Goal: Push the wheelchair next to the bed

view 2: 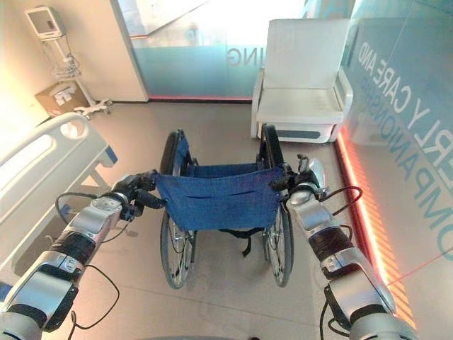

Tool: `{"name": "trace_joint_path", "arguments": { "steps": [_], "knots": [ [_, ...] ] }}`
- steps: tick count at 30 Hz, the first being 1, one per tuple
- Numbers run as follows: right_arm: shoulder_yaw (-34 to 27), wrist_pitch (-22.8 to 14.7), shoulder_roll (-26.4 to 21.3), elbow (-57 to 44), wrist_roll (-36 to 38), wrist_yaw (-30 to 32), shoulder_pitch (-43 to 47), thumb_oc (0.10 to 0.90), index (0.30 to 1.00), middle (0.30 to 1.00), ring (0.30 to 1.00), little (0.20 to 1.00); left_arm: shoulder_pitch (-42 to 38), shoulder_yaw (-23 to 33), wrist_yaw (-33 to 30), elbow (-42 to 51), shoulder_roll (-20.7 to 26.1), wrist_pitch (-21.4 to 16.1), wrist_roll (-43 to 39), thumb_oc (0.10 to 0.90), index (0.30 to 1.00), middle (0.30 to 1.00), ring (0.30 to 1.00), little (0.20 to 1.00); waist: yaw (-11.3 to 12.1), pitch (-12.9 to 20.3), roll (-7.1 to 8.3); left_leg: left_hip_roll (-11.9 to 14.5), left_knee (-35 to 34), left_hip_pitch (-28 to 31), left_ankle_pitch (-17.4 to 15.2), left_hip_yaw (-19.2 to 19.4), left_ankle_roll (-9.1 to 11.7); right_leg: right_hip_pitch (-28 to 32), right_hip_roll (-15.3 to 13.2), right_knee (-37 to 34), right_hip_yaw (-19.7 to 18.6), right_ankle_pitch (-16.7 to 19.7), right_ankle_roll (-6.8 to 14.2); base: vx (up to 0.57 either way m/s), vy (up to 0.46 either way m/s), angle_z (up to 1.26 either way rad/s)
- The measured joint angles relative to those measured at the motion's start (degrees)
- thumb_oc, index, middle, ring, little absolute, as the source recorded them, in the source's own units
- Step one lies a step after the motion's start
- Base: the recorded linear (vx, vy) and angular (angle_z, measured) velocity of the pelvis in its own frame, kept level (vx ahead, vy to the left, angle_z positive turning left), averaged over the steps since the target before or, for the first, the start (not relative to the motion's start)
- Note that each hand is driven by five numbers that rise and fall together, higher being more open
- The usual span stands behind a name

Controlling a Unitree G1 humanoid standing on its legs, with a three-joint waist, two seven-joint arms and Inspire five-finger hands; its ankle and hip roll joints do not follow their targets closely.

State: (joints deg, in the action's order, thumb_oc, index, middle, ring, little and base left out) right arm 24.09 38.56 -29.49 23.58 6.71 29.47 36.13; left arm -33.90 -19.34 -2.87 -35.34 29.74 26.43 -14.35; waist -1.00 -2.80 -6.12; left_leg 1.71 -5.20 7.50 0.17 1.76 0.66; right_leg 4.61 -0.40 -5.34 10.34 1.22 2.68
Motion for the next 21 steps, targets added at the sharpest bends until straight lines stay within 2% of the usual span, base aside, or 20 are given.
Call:
{"name": "trace_joint_path", "arguments": {
  "steps": [3,6,11,15,16,21],
  "knots": [
    [1.00,2.50,-0.02,-1.33,-3.06,-2.43,0.03,0.800,0.900,0.900,0.900,0.900,0.07,0.24,0.00,0.01,-0.02,0.00,0.12,0.800,0.900,0.900,0.900,0.900,0.06,-0.05,-0.22,0.25,0.00,-0.05,0.00,0.02,0.00,0.00,0.08,0.00,0.14,-0.06,-0.11,0.00,0.000,0.00],
    [1.47,5.24,-0.11,-1.46,-7.53,-8.50,0.68,0.800,0.900,0.900,0.900,0.900,-0.19,0.65,0.20,0.01,-0.01,0.01,0.30,0.800,0.900,0.900,0.900,0.900,0.11,-0.07,-0.19,0.36,0.00,-0.08,0.00,0.02,0.01,0.00,0.16,0.00,0.32,-0.10,-0.13,0.00,0.000,0.00],
    [4.31,11.50,-0.77,-1.42,-22.59,-27.41,4.06,0.800,0.900,0.900,0.900,0.900,-0.78,0.63,1.26,0.08,0.00,0.24,0.81,0.800,0.900,0.900,0.900,0.900,0.18,-0.31,0.36,0.23,0.01,-0.15,0.00,0.03,0.00,0.01,0.18,0.06,0.93,-0.12,-0.09,0.00,0.000,0.00],
    [4.56,14.48,-0.77,-1.42,-31.89,-37.79,5.46,0.800,0.900,0.900,0.900,0.900,-1.41,0.61,1.79,0.52,-0.01,0.62,1.11,0.800,0.900,0.900,0.900,0.900,0.37,-0.47,0.80,0.23,0.01,-0.23,0.01,-0.02,0.00,0.04,0.19,0.21,0.93,-0.11,-0.11,-0.01,-0.002,0.04],
    [4.79,15.55,-0.84,-1.38,-35.87,-43.35,6.34,0.800,0.900,0.900,0.900,0.900,-1.75,0.58,2.08,0.54,-0.01,0.93,1.19,0.800,0.900,0.900,0.900,0.900,0.48,-0.43,0.97,0.23,0.01,-0.27,0.00,-0.01,0.00,0.05,0.19,0.22,0.98,-0.11,-0.11,-0.01,-0.006,0.04],
    [5.62,18.98,-1.62,-0.67,-42.92,-57.05,9.10,0.800,0.900,0.900,0.900,0.900,-2.51,-0.43,2.37,1.38,0.09,1.38,1.23,0.800,0.900,0.900,0.900,0.900,1.32,-0.44,1.96,0.23,0.02,-0.33,0.01,0.05,0.00,0.08,0.18,0.25,1.01,0.02,-0.33,0.00,-0.004,0.02]
  ]
}}
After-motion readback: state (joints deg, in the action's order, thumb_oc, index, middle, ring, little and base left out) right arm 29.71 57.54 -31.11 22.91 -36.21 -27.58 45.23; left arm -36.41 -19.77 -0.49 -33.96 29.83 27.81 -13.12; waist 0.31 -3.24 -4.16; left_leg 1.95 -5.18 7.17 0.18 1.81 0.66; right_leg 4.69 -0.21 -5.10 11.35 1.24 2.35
